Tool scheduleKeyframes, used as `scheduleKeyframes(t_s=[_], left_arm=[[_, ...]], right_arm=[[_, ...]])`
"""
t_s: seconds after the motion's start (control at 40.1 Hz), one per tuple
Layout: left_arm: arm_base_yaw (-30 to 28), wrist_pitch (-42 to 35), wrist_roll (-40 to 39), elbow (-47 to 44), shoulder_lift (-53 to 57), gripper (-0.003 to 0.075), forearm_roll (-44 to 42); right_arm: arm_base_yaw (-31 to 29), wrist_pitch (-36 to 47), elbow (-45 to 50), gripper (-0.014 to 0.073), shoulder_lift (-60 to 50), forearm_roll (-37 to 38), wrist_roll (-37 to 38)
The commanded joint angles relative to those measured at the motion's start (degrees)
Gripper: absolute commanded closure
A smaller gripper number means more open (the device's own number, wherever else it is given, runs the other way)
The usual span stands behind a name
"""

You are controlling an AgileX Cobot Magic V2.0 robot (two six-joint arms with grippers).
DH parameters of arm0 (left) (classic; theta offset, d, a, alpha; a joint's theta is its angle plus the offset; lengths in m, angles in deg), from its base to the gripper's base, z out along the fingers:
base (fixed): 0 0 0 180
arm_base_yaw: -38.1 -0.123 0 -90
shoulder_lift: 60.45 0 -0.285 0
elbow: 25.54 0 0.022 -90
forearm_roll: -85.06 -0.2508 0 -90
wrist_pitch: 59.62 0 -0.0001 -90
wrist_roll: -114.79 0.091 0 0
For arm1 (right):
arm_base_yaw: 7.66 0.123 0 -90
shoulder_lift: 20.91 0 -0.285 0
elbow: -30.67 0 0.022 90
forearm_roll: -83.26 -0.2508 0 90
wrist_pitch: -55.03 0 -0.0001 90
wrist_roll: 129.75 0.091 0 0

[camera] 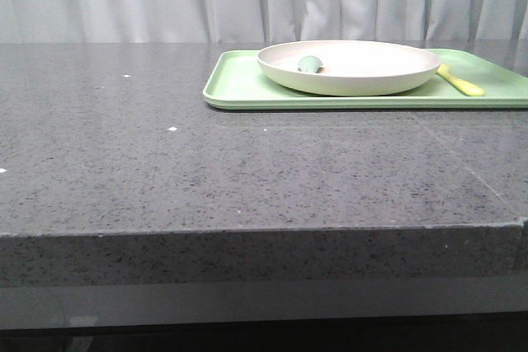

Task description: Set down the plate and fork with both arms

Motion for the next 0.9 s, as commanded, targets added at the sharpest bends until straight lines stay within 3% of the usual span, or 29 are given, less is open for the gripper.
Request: scheduleKeyframes(t_s=[0.0, 0.125, 0.224, 0.523, 0.673, 0.872], left_arm=[[-0.1, -4.8, -0.6, 1.6, -0.3, 0.0739, 0.3], [-0.1, -4.8, -0.6, 1.6, -0.3, 0.0739, 0.3], [-0.1, -4.8, -0.6, 1.6, -0.3, 0.0739, 0.3], [-0.1, -4.8, -0.6, 1.6, -0.3, 0.0739, 0.3], [-0.1, -4.8, -0.6, 1.6, -0.3, 0.0739, 0.3], [-0.1, -4.8, -0.6, 1.6, -0.3, 0.0739, 0.3]], right_arm=[[0.0, 3.6, -2.0, 0.0085, -5.4, 0.1, -1.0], [0.8, 3.9, -1.9, 0.0095, -8.0, 0.1, -2.3], [2.1, 4.0, -1.8, 0.0188, -10.3, 0.1, -3.7], [7.1, 2.5, -1.6, 0.0702, -17.2, 0.1, -4.3], [10.6, 5.1, 3.1, 0.0711, -22.8, 0.1, -6.7], [13.7, 14.9, 18.0, 0.0711, -34.3, 0.1, -7.6]])
